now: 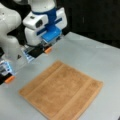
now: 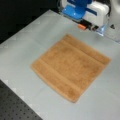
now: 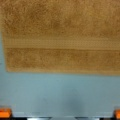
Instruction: Folding a towel twice
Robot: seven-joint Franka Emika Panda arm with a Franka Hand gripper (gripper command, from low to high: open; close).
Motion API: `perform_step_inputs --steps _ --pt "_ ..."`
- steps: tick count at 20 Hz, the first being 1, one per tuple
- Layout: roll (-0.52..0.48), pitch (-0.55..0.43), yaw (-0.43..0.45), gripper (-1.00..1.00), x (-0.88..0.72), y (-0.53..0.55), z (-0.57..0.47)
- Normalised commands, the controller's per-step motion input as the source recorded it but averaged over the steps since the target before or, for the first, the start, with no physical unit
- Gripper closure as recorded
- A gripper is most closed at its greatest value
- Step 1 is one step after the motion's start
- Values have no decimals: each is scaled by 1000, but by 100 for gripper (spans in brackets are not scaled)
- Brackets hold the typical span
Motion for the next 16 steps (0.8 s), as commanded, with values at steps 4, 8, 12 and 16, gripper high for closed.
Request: perform_step_inputs --steps 4,8,12,16 --pt "142 325 -17 -100 83 23 24" --pt "109 233 -103 -100 289 92 36" --pt "42 156 -201 -100 496 191 63" --pt "21 162 -220 -100 518 234 96"
